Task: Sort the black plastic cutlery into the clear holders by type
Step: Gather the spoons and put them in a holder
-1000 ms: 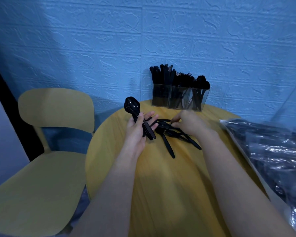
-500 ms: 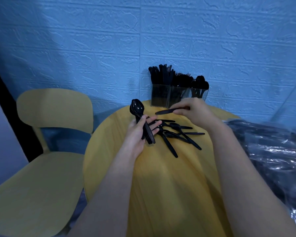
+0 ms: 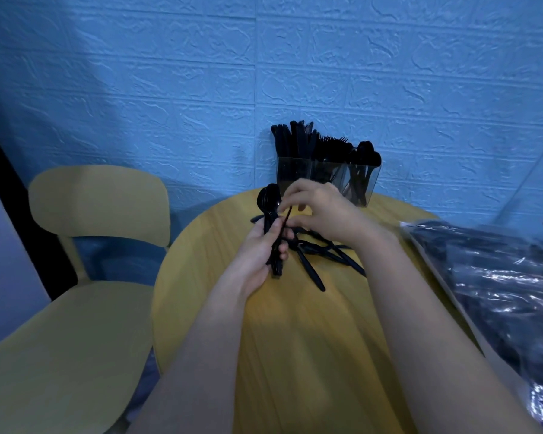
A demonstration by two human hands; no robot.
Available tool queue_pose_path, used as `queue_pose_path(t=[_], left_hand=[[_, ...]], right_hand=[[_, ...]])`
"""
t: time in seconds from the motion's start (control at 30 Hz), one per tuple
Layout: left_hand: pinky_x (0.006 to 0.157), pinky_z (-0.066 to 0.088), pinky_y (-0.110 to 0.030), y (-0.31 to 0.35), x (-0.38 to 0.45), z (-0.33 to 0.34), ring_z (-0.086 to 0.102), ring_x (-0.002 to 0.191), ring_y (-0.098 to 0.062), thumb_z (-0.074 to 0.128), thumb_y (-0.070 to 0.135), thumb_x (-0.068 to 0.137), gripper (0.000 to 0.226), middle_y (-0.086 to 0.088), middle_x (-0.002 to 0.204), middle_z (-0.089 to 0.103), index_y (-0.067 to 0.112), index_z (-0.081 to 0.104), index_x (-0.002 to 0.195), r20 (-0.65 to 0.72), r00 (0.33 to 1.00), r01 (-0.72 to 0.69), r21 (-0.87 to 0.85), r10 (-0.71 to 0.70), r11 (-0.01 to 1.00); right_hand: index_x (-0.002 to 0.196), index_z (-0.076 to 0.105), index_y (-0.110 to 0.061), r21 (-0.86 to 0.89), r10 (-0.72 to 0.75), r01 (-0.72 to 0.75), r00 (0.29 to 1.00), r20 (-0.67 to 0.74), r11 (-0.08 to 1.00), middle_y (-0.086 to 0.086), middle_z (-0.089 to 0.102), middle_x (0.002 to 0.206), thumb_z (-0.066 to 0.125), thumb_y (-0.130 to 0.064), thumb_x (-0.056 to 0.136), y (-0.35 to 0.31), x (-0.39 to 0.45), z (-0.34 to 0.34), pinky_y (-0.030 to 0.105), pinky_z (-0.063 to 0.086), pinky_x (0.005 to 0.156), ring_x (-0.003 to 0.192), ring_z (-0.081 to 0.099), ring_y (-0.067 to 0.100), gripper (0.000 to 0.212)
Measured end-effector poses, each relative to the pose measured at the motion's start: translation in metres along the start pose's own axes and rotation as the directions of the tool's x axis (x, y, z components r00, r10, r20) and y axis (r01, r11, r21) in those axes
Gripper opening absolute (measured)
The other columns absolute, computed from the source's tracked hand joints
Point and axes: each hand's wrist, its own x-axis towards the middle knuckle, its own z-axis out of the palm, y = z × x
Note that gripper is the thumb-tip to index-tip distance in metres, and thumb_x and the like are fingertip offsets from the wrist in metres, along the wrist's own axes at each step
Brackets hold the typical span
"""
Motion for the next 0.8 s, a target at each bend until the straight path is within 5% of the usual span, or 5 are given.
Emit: queue_pose_path(t=[0.1,0.2,0.4,0.53,0.8], left_hand=[[0.049,0.034,-0.019,0.002,-0.001,0.001,0.037,0.050,-0.005,0.042,0.020,0.101,0.011,0.003,0.067,0.048,0.016,0.052,0.100,0.027,1.000,-0.009,-0.066,0.011,0.998],[0.045,0.034,-0.016,0.001,-0.002,0.006,0.035,0.048,-0.004,0.043,0.020,0.100,0.011,0.004,0.064,0.044,0.012,0.051,0.101,0.069,0.998,0.004,-0.116,0.004,0.993],[0.044,0.033,-0.015,0.001,0.000,0.008,0.032,0.046,-0.003,0.039,0.029,0.101,0.020,0.006,0.060,0.038,0.013,0.051,0.100,0.128,0.992,0.037,-0.213,-0.010,0.976],[0.044,0.034,-0.016,0.003,0.003,0.019,0.032,0.045,-0.004,0.038,0.039,0.099,0.032,0.005,0.060,0.034,0.010,0.048,0.107,0.166,0.984,0.077,-0.101,-0.059,0.992],[0.048,0.034,-0.018,0.012,0.021,0.040,0.033,0.048,-0.006,0.040,0.029,0.101,0.018,0.005,0.060,0.036,0.013,0.046,0.095,0.219,0.974,0.036,0.077,-0.052,0.996]], right_hand=[[0.108,0.068,-0.017,0.289,0.153,-0.086,0.964,-0.217,0.953,-0.007,0.050,0.110,0.073,-0.014,0.081,0.008,-0.003,-0.002,0.005,0.041,0.074,0.078,0.052,0.001,0.028],[0.116,0.064,-0.019,0.342,0.251,-0.161,0.938,-0.238,0.926,-0.006,0.047,0.115,0.073,-0.019,0.081,0.013,-0.003,0.006,0.007,0.045,0.076,0.078,0.054,0.000,0.035],[0.136,0.045,-0.011,0.779,0.455,-0.284,0.891,-0.001,0.559,0.007,0.060,0.122,0.060,-0.020,0.092,0.017,-0.008,0.015,0.032,0.057,0.082,0.086,0.069,0.015,0.047],[0.119,0.060,-0.006,0.836,0.423,-0.223,0.906,-0.011,0.501,0.013,0.063,0.112,0.058,-0.010,0.093,0.012,-0.013,0.009,0.021,0.057,0.071,0.081,0.066,0.014,0.026],[0.113,0.060,-0.014,0.837,0.512,-0.254,0.858,-0.036,0.484,0.003,0.066,0.104,0.059,-0.012,0.091,0.030,-0.014,0.000,0.039,0.055,0.088,0.096,0.066,0.021,0.022]])
